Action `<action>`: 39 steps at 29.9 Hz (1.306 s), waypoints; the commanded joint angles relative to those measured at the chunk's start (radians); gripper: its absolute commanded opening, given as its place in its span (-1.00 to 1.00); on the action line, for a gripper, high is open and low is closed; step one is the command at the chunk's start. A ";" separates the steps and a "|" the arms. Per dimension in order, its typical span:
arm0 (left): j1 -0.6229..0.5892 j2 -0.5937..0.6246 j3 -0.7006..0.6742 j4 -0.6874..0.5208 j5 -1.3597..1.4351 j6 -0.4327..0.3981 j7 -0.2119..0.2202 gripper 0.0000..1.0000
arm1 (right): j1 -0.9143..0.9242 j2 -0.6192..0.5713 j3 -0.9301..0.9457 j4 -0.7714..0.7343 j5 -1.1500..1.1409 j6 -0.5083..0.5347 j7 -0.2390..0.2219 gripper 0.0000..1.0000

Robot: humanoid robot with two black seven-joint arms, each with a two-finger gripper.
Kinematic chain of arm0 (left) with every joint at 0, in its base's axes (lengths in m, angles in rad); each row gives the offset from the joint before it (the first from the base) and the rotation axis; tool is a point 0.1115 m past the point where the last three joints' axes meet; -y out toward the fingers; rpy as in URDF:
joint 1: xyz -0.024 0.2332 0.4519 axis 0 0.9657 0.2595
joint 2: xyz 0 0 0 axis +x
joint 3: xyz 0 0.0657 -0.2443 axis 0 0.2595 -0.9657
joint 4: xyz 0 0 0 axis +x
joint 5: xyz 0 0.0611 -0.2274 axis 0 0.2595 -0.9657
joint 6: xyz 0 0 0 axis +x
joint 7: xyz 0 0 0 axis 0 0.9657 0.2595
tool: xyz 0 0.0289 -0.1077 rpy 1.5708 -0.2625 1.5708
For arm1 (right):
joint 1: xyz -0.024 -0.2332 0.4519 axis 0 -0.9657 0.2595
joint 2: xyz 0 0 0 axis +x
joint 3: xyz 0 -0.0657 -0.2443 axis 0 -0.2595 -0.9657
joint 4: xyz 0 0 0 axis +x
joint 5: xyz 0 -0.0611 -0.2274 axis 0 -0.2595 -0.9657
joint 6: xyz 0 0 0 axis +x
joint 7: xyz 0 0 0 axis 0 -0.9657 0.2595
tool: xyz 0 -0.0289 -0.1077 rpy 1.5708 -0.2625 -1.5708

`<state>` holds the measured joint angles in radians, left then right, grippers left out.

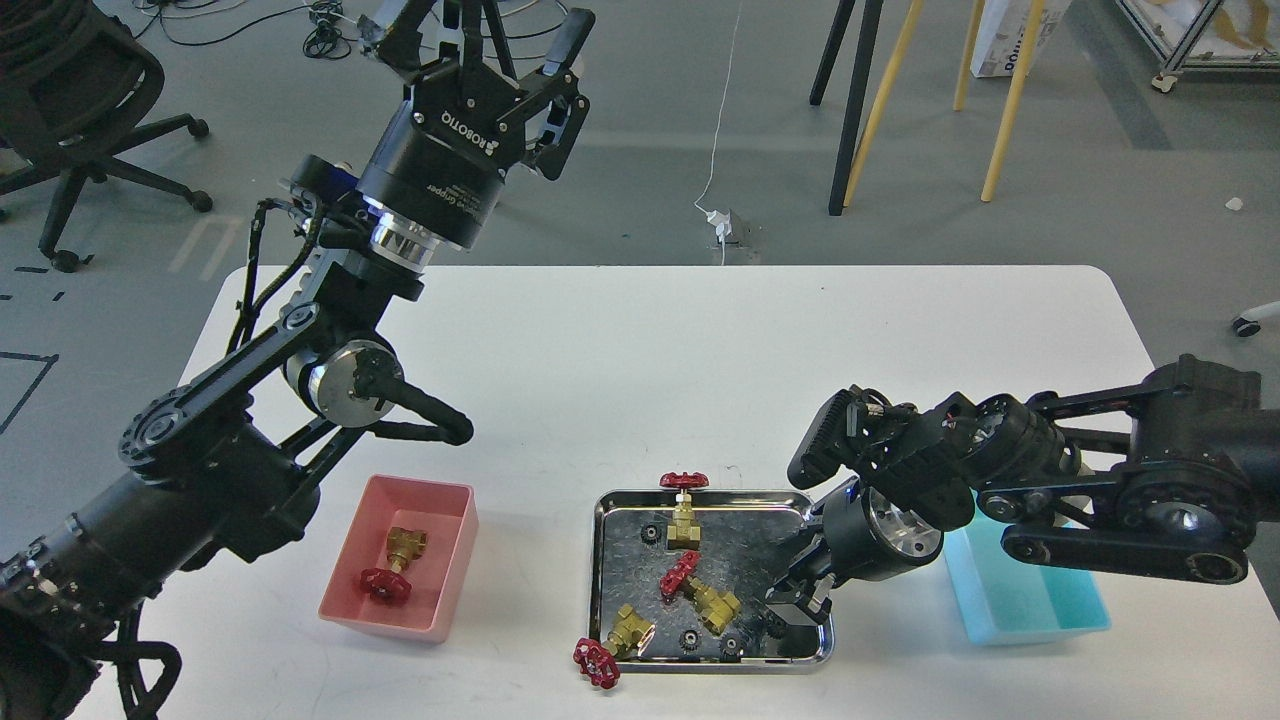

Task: Place valve in pink box and gear in blue box
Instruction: 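Lower the right gripper onto a dark gear on the tray, then close the right gripper on the gear and lift it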

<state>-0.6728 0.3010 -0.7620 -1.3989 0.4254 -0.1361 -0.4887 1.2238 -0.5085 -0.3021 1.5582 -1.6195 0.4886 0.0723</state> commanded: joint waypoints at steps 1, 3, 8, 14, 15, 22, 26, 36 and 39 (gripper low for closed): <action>-0.039 0.000 0.033 0.000 0.001 0.013 0.000 0.48 | 0.003 0.010 -0.002 -0.003 -0.014 0.000 -0.002 -0.38; -0.045 0.001 0.046 0.000 0.001 0.021 0.000 0.48 | 0.003 0.011 -0.002 -0.003 -0.016 0.000 -0.002 -0.33; -0.039 0.001 0.052 0.000 0.003 0.027 0.000 0.49 | -0.007 0.030 -0.003 -0.003 -0.048 0.000 -0.003 -0.28; -0.028 0.006 0.052 0.000 0.004 0.027 0.000 0.50 | -0.021 0.065 -0.020 -0.004 -0.079 0.000 -0.003 -0.26; -0.027 0.006 0.052 0.000 0.006 0.027 0.000 0.50 | -0.021 0.080 -0.023 -0.006 -0.080 0.000 -0.003 -0.26; -0.022 0.009 0.052 0.000 0.015 0.026 0.000 0.50 | -0.023 0.102 -0.072 -0.009 -0.135 0.000 -0.003 -0.25; -0.021 0.009 0.055 0.000 0.015 0.026 0.000 0.50 | -0.033 0.096 -0.072 -0.010 -0.155 0.000 -0.003 -0.24; -0.013 0.004 0.055 0.000 0.038 0.026 0.000 0.51 | -0.053 0.099 -0.072 -0.044 -0.207 0.000 -0.003 -0.24; -0.005 0.003 0.055 0.000 0.038 0.026 0.000 0.51 | -0.061 0.100 -0.071 -0.044 -0.209 0.000 -0.003 -0.24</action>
<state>-0.6843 0.3043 -0.7071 -1.3990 0.4627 -0.1105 -0.4887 1.1695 -0.4094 -0.3743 1.5145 -1.8221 0.4887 0.0690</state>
